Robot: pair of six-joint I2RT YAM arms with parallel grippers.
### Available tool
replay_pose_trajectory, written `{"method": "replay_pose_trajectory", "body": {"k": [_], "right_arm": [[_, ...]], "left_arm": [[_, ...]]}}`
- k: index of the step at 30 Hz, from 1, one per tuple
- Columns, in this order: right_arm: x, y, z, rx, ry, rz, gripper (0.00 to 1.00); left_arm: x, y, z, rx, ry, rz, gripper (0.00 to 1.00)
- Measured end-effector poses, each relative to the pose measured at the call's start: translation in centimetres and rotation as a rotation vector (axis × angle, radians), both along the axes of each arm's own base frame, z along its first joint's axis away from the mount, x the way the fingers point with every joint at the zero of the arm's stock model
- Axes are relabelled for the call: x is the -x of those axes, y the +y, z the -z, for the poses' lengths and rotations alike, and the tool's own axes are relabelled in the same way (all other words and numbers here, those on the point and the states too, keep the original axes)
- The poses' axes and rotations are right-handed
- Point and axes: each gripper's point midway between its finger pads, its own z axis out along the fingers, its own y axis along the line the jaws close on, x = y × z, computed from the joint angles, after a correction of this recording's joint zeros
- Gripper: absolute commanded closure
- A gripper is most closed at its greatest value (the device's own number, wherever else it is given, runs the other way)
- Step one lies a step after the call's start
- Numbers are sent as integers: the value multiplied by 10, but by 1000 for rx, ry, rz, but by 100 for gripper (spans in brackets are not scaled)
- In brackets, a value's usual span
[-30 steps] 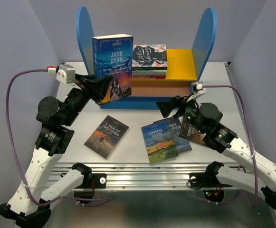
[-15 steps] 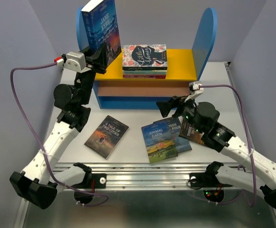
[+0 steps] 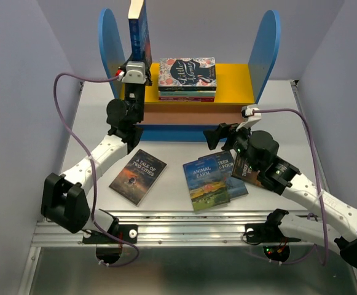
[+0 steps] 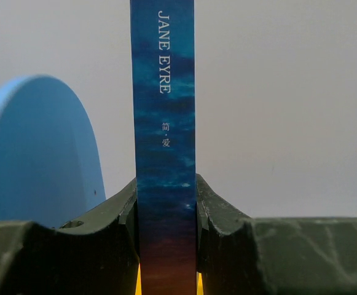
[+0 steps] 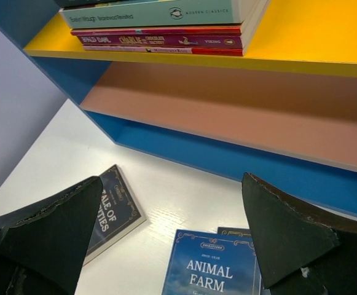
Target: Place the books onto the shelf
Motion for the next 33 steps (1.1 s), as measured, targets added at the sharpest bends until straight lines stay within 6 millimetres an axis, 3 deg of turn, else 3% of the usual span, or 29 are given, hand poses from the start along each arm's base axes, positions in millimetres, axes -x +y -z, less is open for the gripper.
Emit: {"method": "replay_pose_trajectory", "body": {"k": [5,11,19,33], "right_arm": [[-5,1,10,26,17,15,0],[-7,2,14,45,22,14,0],[-8,3,17,64,20,12,0],[-11,5,26,100,30,7,0]], "left_arm": [[-28,-11,46,-79,109,-49,100],[-36,-4,81,-118,185,-112,100],[-41,3,97,-129,186,-176,100],[-23,22,130,-49,162,-214,100]]}}
